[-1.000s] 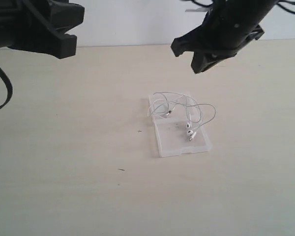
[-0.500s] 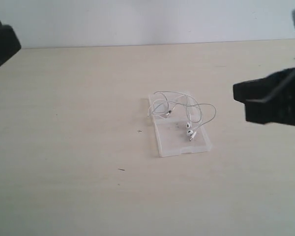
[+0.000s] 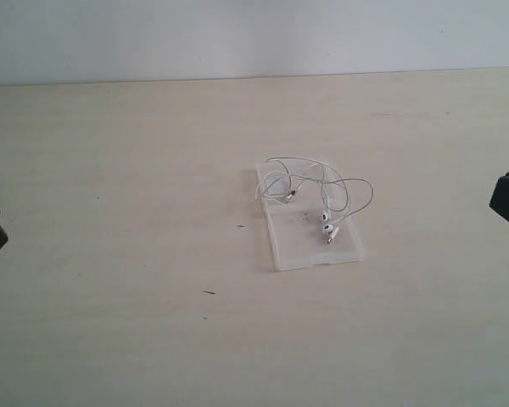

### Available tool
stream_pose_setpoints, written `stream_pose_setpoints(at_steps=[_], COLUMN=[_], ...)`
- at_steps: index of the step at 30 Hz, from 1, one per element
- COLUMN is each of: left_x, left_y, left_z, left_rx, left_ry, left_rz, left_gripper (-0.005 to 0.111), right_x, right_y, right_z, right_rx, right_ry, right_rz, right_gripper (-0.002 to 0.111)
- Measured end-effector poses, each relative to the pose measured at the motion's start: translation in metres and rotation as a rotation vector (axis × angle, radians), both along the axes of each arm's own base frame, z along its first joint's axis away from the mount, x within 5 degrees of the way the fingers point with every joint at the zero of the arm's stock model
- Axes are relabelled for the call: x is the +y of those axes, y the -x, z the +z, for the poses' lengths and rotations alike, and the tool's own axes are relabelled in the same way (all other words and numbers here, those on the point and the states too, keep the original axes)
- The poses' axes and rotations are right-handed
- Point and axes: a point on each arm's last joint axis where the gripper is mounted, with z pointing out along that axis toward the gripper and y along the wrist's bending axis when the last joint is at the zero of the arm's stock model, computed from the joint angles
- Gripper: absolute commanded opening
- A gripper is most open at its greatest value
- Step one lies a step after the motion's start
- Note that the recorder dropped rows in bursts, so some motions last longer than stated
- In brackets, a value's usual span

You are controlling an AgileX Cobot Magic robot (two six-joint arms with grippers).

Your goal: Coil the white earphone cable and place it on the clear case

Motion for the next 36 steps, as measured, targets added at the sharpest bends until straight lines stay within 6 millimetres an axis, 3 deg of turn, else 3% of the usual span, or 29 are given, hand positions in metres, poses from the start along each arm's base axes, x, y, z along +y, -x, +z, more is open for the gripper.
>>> stream_pose_setpoints(at_steps=[12,18,23,27,36], left_x=[0.0,0.002,0.001,0.007,0.019], left_y=[0.001,0.009,0.033,0.047,0.052], left_z=[-0.018,-0.012,0.002,0.009,0.012], left_rx=[0.068,0.06,-0.132,-0.216,-0.245], left_ry=[-0.117,-0.035,0.036,0.096,0.173], left_rz=[-0.004,-0.03,-0.182,-0.206,-0.118], left_gripper=[0.028,0.0,0.0,0.0,0.0], right_x=[-0.005,-0.004,-0.004,-0.004,-0.003], right_y=[0.021,0.023,0.023,0.023,0.023], right_z=[0.009,0.009,0.009,0.009,0.01], right_rx=[-0.126,-0.13,-0.13,-0.127,-0.115], right_ry=[-0.066,-0.062,-0.064,-0.069,-0.087], right_rz=[0.048,0.065,0.068,0.069,0.068], right_gripper=[0.0,0.0,0.0,0.0,0.0])
